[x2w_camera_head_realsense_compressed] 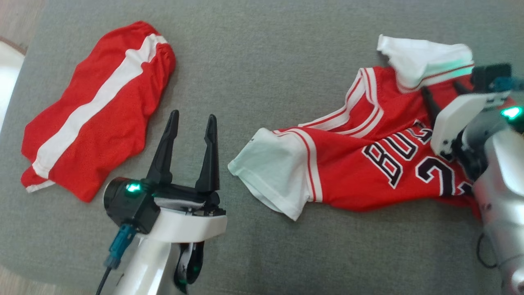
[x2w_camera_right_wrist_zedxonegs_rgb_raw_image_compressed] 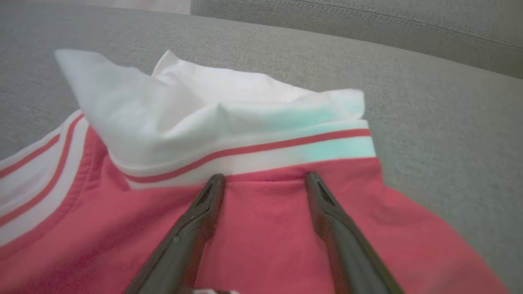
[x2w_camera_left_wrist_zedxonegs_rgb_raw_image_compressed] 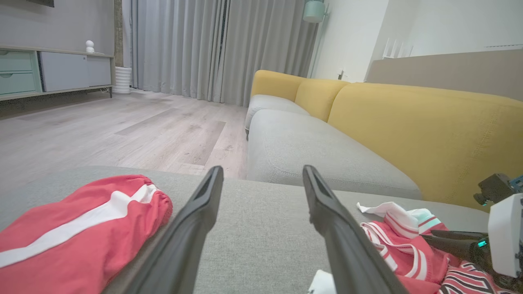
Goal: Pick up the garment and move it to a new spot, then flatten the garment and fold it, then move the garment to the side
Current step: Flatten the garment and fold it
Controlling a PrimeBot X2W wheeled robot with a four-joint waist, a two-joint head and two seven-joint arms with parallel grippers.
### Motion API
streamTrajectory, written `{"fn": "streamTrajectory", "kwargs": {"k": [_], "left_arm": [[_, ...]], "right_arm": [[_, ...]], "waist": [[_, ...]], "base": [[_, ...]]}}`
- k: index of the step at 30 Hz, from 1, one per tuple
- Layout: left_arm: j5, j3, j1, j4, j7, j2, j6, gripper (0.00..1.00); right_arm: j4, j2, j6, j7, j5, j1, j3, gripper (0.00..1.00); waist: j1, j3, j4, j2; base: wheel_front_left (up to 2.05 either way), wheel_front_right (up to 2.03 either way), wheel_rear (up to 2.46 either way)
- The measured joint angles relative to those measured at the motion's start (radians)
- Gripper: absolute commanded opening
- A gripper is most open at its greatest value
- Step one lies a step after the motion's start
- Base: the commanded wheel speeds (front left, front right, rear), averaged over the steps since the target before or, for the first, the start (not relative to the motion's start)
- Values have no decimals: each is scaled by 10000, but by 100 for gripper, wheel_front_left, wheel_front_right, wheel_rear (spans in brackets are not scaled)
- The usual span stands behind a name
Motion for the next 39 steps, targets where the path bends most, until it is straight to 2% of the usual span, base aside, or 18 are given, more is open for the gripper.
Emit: {"fn": "streamTrajectory", "kwargs": {"k": [6,7,8,17,25,33,34,35,36,39], "left_arm": [[-140,-67,-110,0,0,-4,82,100],[-142,-82,-118,0,0,-4,82,100],[-142,-105,-140,2,0,-4,84,100],[-355,-339,-389,-4,0,-10,167,100],[-583,-437,-468,-52,0,-13,245,100],[-763,-554,-527,-88,0,-15,267,100],[-765,-594,-569,-100,0,-15,268,100],[-800,-621,-628,-104,0,-15,270,100],[-859,-627,-670,-111,0,-17,288,100],[-869,-627,-697,-113,0,-25,370,100]], "right_arm": [[884,-249,0,17,84,-955,144,100],[986,-278,0,17,84,-1049,203,87],[1066,-322,0,15,86,-1141,265,0],[1755,-456,2,-922,-90,-1871,447,0],[2067,-493,2,-2125,-562,-4257,163,0],[2984,-602,2,-2874,-1304,-5516,811,0],[3099,-658,2,-2997,-1471,-5647,871,8],[3206,-711,2,-3141,-1649,-5780,888,94],[3344,-736,2,-3202,-1774,-5915,863,100],[3950,-644,2,-3074,-1852,-6149,869,100]], "waist": [[0,333,281,0],[0,361,308,0],[0,382,334,0],[1,458,648,0],[2,729,1199,0],[0,1032,1729,0],[0,1079,1772,0],[1,1122,1808,0],[1,1155,1832,0],[1,1144,1809,0]], "base": [[0,0,0],[0,0,0],[0,0,0],[0,0,0],[0,0,0],[0,0,0],[0,0,0],[0,0,0],[0,0,0],[0,0,0]]}}
